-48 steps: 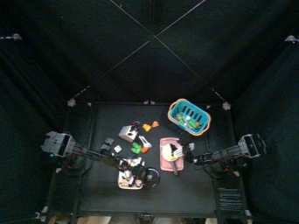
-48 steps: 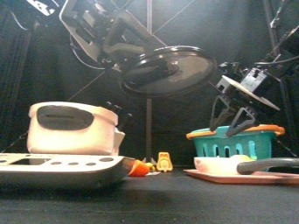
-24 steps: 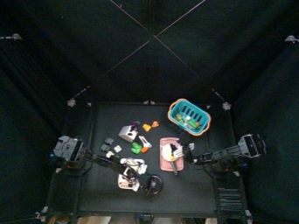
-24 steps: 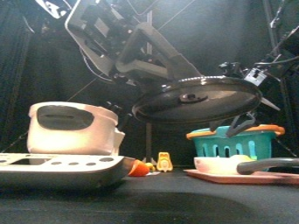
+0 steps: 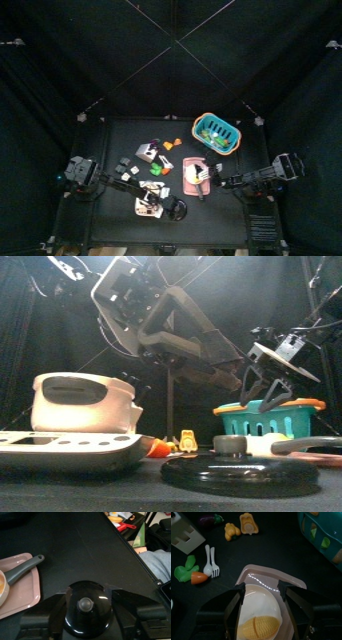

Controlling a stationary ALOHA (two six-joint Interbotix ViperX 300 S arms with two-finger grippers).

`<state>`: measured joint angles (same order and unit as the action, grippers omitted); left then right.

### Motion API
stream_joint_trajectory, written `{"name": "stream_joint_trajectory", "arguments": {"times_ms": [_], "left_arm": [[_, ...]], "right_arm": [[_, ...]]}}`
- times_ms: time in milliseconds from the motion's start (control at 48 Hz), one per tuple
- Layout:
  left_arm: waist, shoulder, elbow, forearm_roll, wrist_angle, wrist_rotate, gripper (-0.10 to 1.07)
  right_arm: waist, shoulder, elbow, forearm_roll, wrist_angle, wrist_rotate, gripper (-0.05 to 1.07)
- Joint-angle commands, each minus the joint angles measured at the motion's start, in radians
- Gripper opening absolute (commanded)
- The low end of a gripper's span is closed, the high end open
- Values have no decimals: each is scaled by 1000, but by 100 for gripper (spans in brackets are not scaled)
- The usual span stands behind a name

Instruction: Place pot lid to right of stove

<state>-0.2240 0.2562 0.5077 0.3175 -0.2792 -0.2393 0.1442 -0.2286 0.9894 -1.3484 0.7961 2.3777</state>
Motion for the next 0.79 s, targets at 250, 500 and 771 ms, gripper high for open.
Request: {"name": "stream_joint_trajectory", "arguments": {"times_ms": [250,500,771], "left_arm": [[9,-21,-29,-25,-11,6,103],[9,-23,-29,-21,-12,6,103],[11,-64,-15,-12,5,6,103]], "right_arm": [[-3,-18,-14,-3,6,3,89],[-3,-18,-14,-3,6,3,89],[-2,-18,-26,2,6,3,89]]}}
